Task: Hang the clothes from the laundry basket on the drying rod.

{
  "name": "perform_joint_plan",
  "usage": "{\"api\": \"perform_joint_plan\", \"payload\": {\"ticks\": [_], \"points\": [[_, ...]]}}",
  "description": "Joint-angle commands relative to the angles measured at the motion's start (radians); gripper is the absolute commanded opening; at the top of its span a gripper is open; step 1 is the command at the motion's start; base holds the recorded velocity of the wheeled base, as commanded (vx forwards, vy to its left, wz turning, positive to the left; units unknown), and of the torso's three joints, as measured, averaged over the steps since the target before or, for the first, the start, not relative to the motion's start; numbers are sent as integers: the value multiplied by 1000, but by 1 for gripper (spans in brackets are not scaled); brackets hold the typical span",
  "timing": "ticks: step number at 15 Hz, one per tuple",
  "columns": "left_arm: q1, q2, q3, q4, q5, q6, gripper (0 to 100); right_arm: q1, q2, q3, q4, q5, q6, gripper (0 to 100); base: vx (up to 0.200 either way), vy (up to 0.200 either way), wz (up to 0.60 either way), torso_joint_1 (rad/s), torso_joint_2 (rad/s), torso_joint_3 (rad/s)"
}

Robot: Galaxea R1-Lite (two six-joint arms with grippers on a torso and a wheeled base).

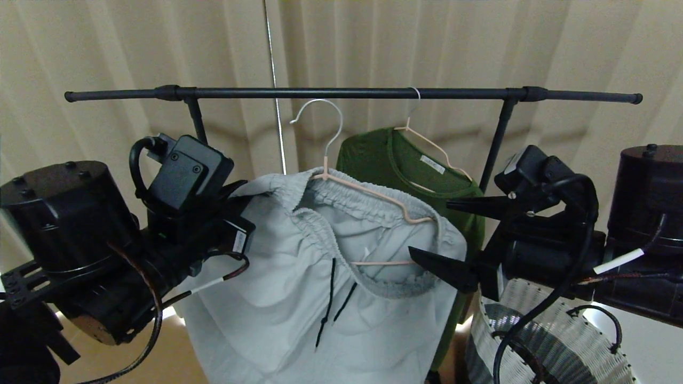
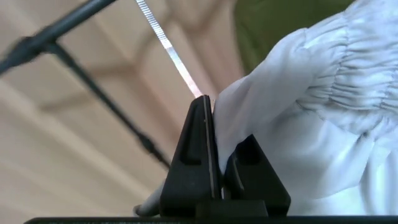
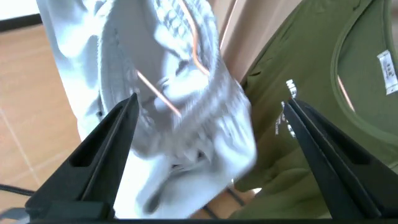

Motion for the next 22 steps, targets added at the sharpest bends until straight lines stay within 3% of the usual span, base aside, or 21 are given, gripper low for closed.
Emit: {"api": "perform_joint_plan", "payload": {"ticks": [1,5,9,18,19,22], "points": [[-26,6,-3,0,1,-2,0,0,66,-24,-32,-2,-37,100,0,0,0,0,0,0],[-26,3,17,-2,-1,-6,0,-4,189,-78,-213,-12,-160,100,0,0,0,0,0,0],[-27,-8,34,-2,-4,-5,0,-6,221,-126,-213,-31,-177,100,0,0,0,0,0,0],[-63,-25,46,-52,-11,-3,0,-20,235,-127,-213,-29,-198,100,0,0,0,0,0,0],[-63,-26,50,-52,-11,-3,0,-18,234,-129,-214,-29,-198,0,0,0,0,0,0,0],[-63,-26,53,-52,-11,1,0,-18,226,-126,-214,-31,-198,0,0,0,0,0,0,0]]}}
